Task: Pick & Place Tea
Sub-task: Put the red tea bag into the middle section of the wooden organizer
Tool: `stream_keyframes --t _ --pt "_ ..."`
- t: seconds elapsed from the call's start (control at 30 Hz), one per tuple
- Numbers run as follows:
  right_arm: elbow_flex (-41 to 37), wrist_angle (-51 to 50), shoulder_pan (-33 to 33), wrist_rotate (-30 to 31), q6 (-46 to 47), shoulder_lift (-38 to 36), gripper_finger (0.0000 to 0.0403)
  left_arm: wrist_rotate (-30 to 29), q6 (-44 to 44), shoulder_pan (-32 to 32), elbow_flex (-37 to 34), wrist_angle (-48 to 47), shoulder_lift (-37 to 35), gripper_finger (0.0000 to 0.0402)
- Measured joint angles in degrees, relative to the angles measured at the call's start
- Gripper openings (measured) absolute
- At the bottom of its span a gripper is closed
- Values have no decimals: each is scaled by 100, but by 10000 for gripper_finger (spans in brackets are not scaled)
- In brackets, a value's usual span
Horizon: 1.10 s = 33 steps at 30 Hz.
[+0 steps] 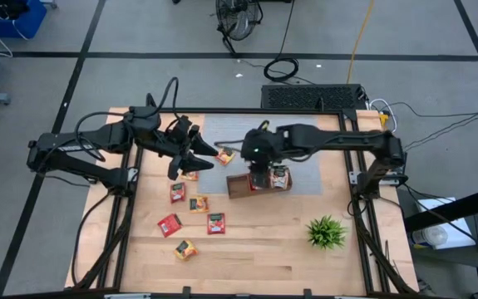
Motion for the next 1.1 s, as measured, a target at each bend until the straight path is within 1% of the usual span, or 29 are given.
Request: stream_keyframes --t 0.13,0.33,0.43,0.53,0.63,0.7,0.93,1.1 --pt "2 890 162 5 436 -348 116 -4 105 18 0 -71 0 255" --pt "-105 2072 459 57 777 -729 116 -2 120 17 0 -137 0 255" --pt "-245 2168 655 349 939 -922 116 -15 55 -84 0 -389 0 255" --pt "-410 2055 854 905 1156 -1133 116 -118 34 -396 2 -887 -2 255" --pt "-552 2128 1030 1350 1400 -1363 116 -624 62 -808 2 -1525 12 255" --pt "-641 2167 1134 1513 1604 -1491 116 -974 45 -1062 2 -1961 17 255" --pt "-1003 2207 1452 1528 2339 -1737 116 -2326 -218 -2104 4 -2819 104 255" --pt "-1447 2760 1713 1515 2413 -1794 116 -3007 -514 -2743 9 -3255 508 255"
